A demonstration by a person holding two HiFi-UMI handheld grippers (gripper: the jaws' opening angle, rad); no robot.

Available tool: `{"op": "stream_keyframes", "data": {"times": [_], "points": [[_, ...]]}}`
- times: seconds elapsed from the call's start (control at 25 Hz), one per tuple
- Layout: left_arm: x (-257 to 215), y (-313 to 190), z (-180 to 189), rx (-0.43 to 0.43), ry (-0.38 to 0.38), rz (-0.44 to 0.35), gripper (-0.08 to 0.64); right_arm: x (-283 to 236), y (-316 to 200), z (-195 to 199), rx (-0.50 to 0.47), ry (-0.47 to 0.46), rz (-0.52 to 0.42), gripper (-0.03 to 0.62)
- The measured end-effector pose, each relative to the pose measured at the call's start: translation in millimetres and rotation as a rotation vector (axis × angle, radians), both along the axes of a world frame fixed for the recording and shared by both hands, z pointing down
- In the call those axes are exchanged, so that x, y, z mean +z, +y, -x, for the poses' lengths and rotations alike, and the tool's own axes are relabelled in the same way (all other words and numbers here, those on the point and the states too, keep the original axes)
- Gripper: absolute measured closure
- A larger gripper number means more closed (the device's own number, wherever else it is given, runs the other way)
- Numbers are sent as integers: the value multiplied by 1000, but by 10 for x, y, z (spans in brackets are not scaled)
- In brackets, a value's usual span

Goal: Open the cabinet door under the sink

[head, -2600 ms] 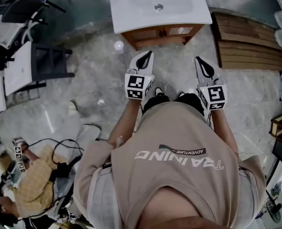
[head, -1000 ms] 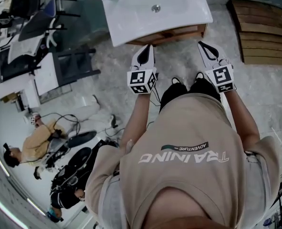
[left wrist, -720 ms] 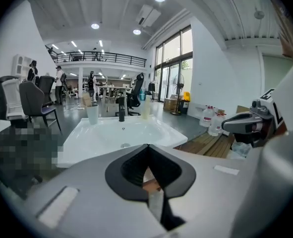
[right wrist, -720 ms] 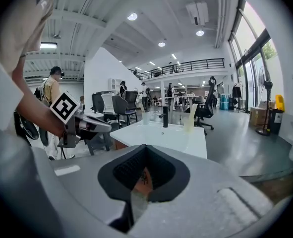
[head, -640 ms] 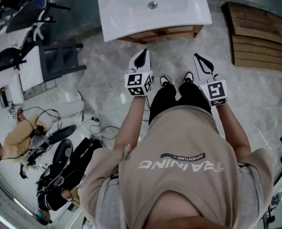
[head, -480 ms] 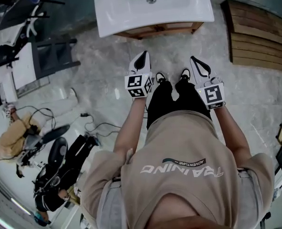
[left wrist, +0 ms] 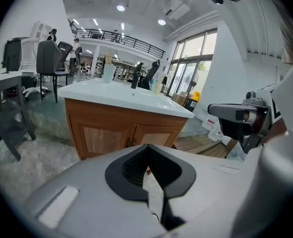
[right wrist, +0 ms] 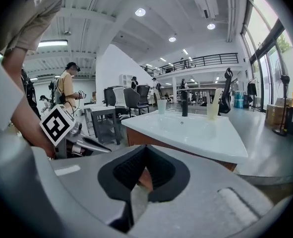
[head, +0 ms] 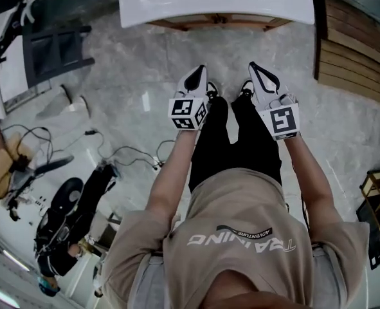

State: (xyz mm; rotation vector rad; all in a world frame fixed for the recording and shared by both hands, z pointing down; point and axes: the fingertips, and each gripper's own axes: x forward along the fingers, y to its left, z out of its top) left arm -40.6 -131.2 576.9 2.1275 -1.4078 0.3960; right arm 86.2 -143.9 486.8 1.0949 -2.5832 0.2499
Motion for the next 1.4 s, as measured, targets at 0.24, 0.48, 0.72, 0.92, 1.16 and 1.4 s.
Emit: {"op": "stream_keyframes", "data": {"times": [0.24, 0.48, 0.72, 0.92, 1.16, 1.4], "points": [[371, -123, -26, -1, 33, -1, 545, 458, -67, 3, -46, 92, -3, 591], [764, -251, -86, -21, 143, 37, 545, 937, -50, -158, 15, 108, 108, 591], [1133, -663, 4, -176, 372, 43, 545, 1320, -232, -145, 71, 106, 152, 591], [1404, -944, -22, -274, 552, 62, 545, 1570, -419, -59, 101, 79, 173, 591], [1677, -1128, 35, -405, 829, 104, 545, 1788, -631, -1, 121, 54, 200, 591], [1805, -1264, -45, -521, 1180, 109, 545, 1887, -690, 16, 122, 42, 213, 591]]}}
